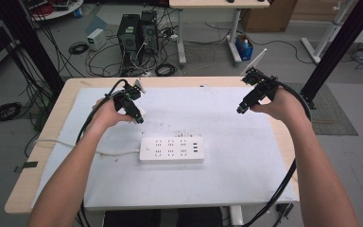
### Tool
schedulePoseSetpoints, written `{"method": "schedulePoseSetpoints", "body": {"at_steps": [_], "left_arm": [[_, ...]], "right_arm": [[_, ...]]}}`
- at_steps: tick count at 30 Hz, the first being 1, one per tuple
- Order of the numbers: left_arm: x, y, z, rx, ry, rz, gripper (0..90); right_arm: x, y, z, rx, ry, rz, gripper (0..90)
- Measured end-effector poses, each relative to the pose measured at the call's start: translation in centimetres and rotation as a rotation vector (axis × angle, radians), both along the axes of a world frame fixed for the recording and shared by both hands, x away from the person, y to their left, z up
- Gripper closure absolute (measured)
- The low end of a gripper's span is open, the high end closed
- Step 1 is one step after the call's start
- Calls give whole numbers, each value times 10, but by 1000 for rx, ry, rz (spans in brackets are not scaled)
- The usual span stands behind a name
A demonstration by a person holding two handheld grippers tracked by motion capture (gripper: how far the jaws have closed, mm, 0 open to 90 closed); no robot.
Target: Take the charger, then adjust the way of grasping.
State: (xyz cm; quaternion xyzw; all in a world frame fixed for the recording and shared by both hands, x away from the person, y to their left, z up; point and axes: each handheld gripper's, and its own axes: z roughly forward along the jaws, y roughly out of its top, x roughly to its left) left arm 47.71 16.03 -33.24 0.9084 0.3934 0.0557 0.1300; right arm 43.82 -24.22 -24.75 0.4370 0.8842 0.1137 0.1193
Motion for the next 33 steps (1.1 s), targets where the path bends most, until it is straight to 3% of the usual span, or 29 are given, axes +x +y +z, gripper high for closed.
{"method": "schedulePoseSetpoints", "body": {"at_steps": [1,3,8,15,21,22,23,24,25,26,27,28,29,30,31,33], "left_arm": [[0,0,0,0,0,0,425],[-7,1,20,3,-8,-16,425],[-17,-1,47,-5,-26,-44,425],[-28,-7,62,5,-45,-82,425],[-38,-10,71,-25,-85,-143,425],[-41,-12,74,-36,-114,-186,425],[-41,-12,74,-36,-114,-186,425],[-45,-15,76,-66,-153,-232,425],[-45,-15,76,-66,-153,-232,425],[-48,-19,78,-91,-176,-270,425],[-49,-22,79,-103,-180,-295,425],[-49,-22,79,-103,-180,-295,425],[-51,-27,80,-122,-190,-331,425],[-54,-35,80,-149,-190,-384,426],[-54,-35,80,-149,-190,-384,425],[-57,-44,79,-166,-187,-440,426]], "right_arm": [[0,0,0,0,0,0,136],[0,0,0,-1,4,3,136],[-1,2,2,-7,7,0,136],[-1,6,2,-8,7,9,136],[-2,12,5,30,24,15,136],[-2,13,8,69,31,6,137],[-2,13,8,69,31,6,137],[-2,14,10,136,53,-5,138],[-2,15,12,166,72,-13,139],[-2,16,13,184,82,-14,162],[-3,18,15,218,97,-9,185],[-3,18,15,218,97,-9,185],[-4,20,16,247,108,-16,185],[-5,25,19,322,140,-31,185],[-5,25,19,322,140,-31,185],[-7,29,21,365,156,-47,185]]}}
